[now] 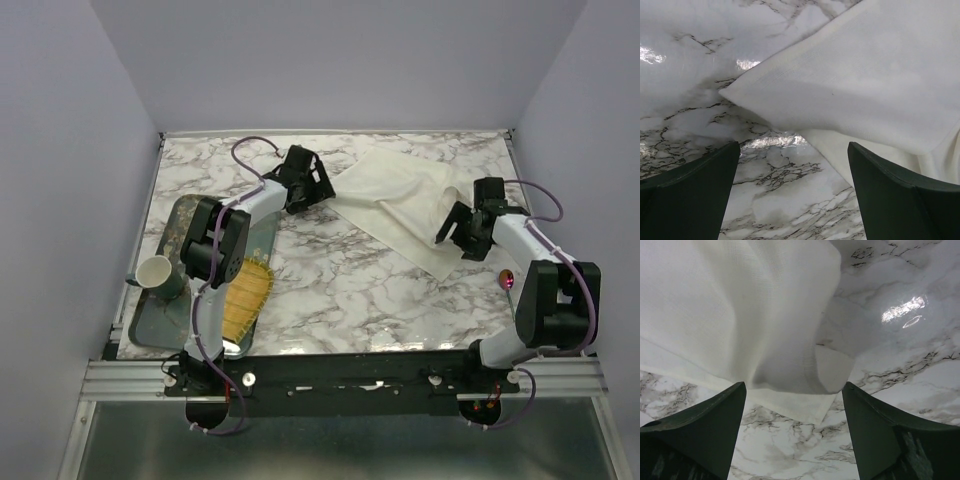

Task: Fold the napkin, place the utensils inside, and roll it up
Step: Flatten the napkin out

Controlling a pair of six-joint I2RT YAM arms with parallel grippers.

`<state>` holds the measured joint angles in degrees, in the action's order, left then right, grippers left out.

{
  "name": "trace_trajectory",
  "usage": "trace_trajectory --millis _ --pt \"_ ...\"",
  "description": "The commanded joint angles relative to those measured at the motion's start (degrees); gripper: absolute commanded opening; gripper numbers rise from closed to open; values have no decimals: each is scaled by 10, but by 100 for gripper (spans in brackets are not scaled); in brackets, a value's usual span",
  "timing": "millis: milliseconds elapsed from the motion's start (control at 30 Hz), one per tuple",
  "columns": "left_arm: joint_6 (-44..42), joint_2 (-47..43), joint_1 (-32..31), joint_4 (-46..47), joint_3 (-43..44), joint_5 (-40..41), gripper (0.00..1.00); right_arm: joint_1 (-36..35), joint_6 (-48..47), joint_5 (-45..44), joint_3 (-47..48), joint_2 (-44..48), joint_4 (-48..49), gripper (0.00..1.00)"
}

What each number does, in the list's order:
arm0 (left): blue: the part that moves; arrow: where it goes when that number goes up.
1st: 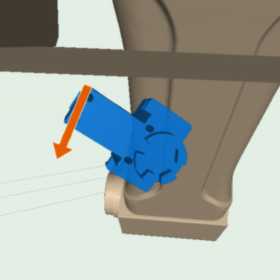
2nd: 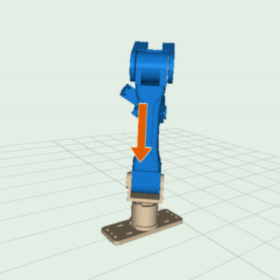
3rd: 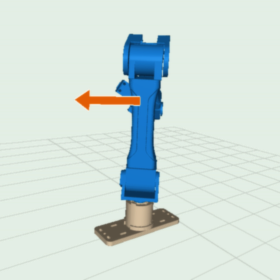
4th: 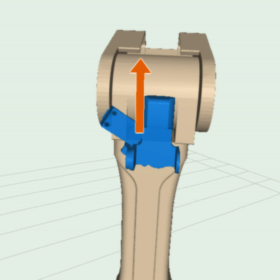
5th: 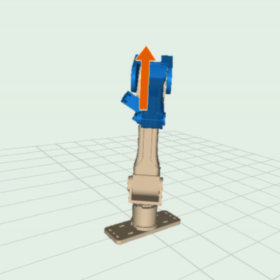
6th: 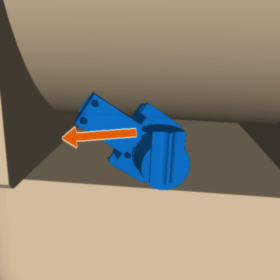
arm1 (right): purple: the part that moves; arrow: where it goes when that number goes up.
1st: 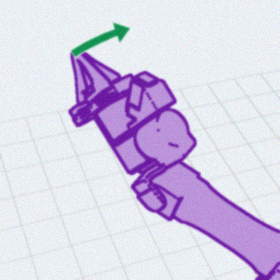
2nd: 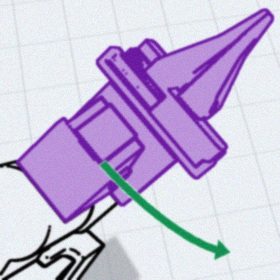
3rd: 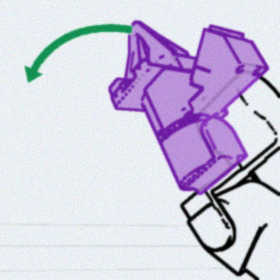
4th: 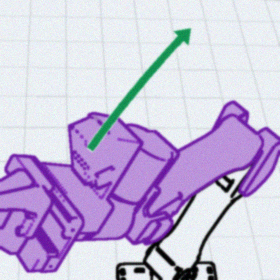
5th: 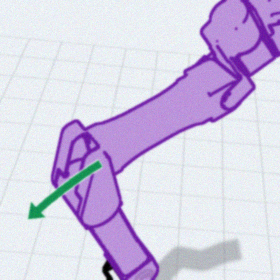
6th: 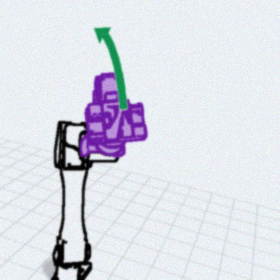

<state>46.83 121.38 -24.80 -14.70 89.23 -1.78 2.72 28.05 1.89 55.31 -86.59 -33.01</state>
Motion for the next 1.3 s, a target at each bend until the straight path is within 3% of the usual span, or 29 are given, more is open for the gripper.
trace_trajectory --millis 0,100,200,233,267,333,367,433,467,567,800,967,1100,1167,1233,1267 --pt "15 36 12 30 25 -27 94 0 -8 -38 -6 -22 18 86" --pt "12 49 15 34 43 -31 78 0 -15 -36 -13 -26 23 84" --pt "2 59 16 44 55 -32 54 0 -19 -40 -16 -34 32 79" --pt "-1 61 16 45 60 -33 33 0 -20 -41 -13 -41 35 78" --pt "-4 62 17 37 69 -33 22 0 -20 -39 -11 -45 36 75" --pt "-14 54 15 25 72 -25 2 0 -23 -32 0 -51 36 69" --pt "-19 46 12 22 61 -13 0 0 -25 -34 3 -53 36 56" --pt "-31 12 9 19 44 1 0 0 -32 -42 13 -51 32 39" --pt "-32 -1 7 18 22 12 0 0 -32 -43 21 -46 29 20" --pt "-39 -54 -5 11 -23 29 0 0 -34 -34 44 -45 -3 1" --pt "-63 -209 -31 -49 -106 94 0 0 -45 49 86 17 -157 1" --pt "-61 -295 -55 -70 -198 101 0 0 -33 30 63 106 -234 1" --pt "-36 -387 -108 -52 -303 98 0 3 37 63 -18 189 -218 7" --pt "-28 -418 -148 -46 -361 94 0 3 58 86 -82 221 -167 21" --pt "-21 -458 -176 -38 -395 80 11 4 70 60 -100 233 -154 27" --pt "-28 -470 -185 -39 -414 76 39 5 64 45 -100 227 -154 34"
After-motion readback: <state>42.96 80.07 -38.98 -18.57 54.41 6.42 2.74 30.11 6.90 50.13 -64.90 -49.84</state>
